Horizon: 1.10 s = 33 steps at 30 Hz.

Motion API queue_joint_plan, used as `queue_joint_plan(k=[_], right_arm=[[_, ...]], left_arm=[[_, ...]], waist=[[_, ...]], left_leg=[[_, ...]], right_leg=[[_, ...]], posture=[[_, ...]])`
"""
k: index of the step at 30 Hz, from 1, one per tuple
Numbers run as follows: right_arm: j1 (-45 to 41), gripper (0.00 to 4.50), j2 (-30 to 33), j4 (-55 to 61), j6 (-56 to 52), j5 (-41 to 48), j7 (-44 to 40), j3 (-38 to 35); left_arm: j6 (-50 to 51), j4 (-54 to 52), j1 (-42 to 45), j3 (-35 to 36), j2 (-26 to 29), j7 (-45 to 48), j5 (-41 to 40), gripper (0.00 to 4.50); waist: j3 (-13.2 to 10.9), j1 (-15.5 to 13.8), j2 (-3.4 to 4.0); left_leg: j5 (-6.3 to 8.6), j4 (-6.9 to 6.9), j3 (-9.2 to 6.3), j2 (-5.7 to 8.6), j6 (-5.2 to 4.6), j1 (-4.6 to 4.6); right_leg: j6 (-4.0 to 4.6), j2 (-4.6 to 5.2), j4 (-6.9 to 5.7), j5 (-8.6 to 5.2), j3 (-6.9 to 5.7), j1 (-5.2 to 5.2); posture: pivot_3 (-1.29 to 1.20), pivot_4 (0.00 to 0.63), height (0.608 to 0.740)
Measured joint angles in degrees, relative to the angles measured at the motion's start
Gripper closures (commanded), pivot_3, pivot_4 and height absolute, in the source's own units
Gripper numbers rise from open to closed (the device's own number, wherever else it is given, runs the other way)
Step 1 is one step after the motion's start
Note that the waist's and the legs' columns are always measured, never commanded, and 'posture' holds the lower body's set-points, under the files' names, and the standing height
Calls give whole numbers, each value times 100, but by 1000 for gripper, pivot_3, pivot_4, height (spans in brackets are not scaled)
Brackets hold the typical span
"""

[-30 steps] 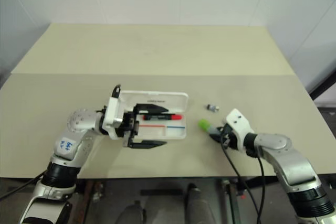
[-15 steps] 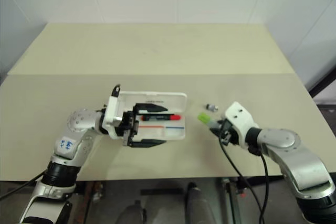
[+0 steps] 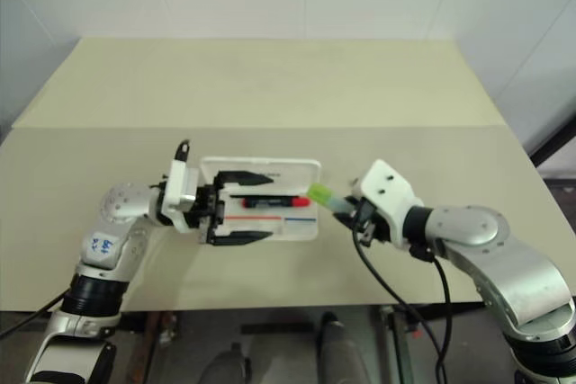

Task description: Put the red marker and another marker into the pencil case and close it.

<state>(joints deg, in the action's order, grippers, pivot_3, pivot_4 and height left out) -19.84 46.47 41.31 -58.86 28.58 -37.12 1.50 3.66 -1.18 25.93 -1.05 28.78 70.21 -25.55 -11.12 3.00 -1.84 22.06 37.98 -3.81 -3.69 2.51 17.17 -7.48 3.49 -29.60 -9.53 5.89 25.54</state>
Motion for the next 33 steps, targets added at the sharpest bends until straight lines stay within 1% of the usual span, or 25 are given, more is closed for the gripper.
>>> queue_joint_plan(k=[4,7,12,16,22,33], right_arm=[[-156,3395,-1,-2,15,46,-35,294],[-451,3395,-92,-52,49,32,-73,610],[-909,3395,-337,-201,199,-78,-111,1159],[-1288,3395,-609,-472,385,-230,-166,1528],[-1733,3395,-1061,-929,653,-597,-208,2076],[-2039,3395,-1775,-1707,1047,-1207,-343,2901]], left_arm=[[-45,7,-174,193,151,65,-57,0],[-192,19,-391,262,363,262,-71,0],[-437,235,-516,456,400,314,-91,0],[-519,469,-572,730,414,262,-140,0],[-618,846,-653,906,500,302,-140,0],[-630,1109,-636,962,574,438,-166,0]], waist=[[-2,12,3],[-3,27,6],[-5,20,8],[-6,21,9],[-9,27,16],[-13,33,21]], left_leg=[[3,-2,0,0,-2,1],[3,-4,1,0,-3,0],[4,-4,0,0,-3,0],[4,-7,0,-1,-4,1],[4,-14,0,-2,-4,5],[4,-32,0,-2,-4,4]], right_leg=[[1,0,-4,-2,-1,5],[4,0,-8,-4,-1,12],[5,0,-10,-5,-3,15],[6,0,-15,-6,-5,16],[6,1,-32,-5,-8,21],[7,2,-36,-5,-12,29]], posture=[[0,150,740],[0,150,740],[0,150,740],[0,150,740],[0,150,740],[0,150,740]])
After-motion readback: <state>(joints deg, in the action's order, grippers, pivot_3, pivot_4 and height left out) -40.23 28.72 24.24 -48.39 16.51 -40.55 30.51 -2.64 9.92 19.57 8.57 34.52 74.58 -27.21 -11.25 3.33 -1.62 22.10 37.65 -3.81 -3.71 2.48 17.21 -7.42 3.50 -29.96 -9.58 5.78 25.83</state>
